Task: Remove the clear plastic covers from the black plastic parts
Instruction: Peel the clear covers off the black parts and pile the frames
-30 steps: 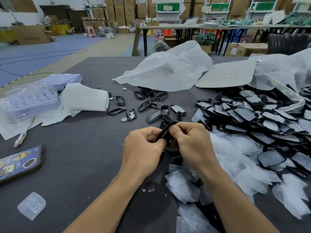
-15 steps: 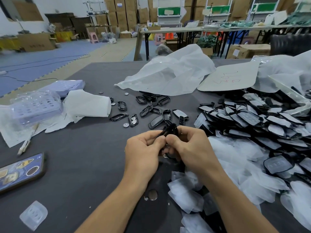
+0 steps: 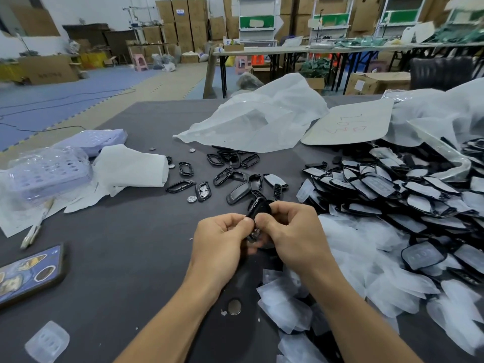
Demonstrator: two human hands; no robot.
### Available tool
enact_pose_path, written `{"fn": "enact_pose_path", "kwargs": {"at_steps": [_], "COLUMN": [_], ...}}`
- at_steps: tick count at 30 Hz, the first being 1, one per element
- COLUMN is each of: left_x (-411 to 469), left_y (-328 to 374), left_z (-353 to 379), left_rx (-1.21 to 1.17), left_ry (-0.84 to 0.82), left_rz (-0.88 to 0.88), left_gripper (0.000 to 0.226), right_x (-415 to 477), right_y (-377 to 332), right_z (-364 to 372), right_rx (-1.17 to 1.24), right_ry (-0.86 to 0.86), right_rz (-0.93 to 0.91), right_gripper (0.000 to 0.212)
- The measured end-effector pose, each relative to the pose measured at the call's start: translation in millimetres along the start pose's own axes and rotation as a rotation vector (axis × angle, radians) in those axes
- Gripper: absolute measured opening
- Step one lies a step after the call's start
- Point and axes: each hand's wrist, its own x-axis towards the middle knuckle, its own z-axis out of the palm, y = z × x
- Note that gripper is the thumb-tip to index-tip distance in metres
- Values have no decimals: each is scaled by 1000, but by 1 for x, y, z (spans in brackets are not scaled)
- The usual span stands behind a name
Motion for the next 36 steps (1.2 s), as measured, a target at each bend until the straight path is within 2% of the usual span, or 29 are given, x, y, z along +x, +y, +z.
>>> {"fn": "enact_pose_path", "kwargs": {"at_steps": [3, 6, 8, 10, 13, 17, 20, 23, 27, 29, 32, 33, 36], "left_x": [-1, 0, 1, -1, -4, -1, -2, -2, -3, -3, 0, 1, 4], "left_y": [1, 4, 4, 5, 7, 9, 7, 4, 5, 6, 8, 10, 11], "left_z": [1, -3, -5, -6, -3, -3, -2, 0, 2, 3, -1, -3, -7], "left_rx": [138, 81, 117, 210, 172, 78, 59, 59, 15, -57, -137, -160, -188], "left_ry": [-49, -79, -76, -31, 24, 79, 94, 92, -44, -17, 71, 90, 125], "left_rz": [75, 42, 36, 69, 103, 110, 96, 81, 65, 32, -21, -37, -61], "left_gripper": [33, 31, 23, 8, 30, 33, 32, 19, 17, 20, 20, 19, 19], "right_x": [1, 3, 4, 5, 3, -3, -4, -3, -3, -4, -1, 1, 3], "right_y": [2, 0, -1, 0, 2, -4, -7, -9, -11, -13, -16, -18, -21], "right_z": [1, 0, -1, -2, -2, 0, 1, -1, -2, -5, -27, -39, -61], "right_rx": [-164, -24, 31, -43, -153, -230, -148, -33, 56, -77, -464, -623, -1119], "right_ry": [87, 38, 0, 6, 33, 109, 116, 132, 150, 222, 468, 488, 251], "right_rz": [-51, 30, 81, 76, 42, -93, -101, -30, 29, -19, -140, -129, 111], "right_gripper": [25, 36, 40, 34, 24, 15, 19, 24, 28, 24, 19, 20, 16]}}
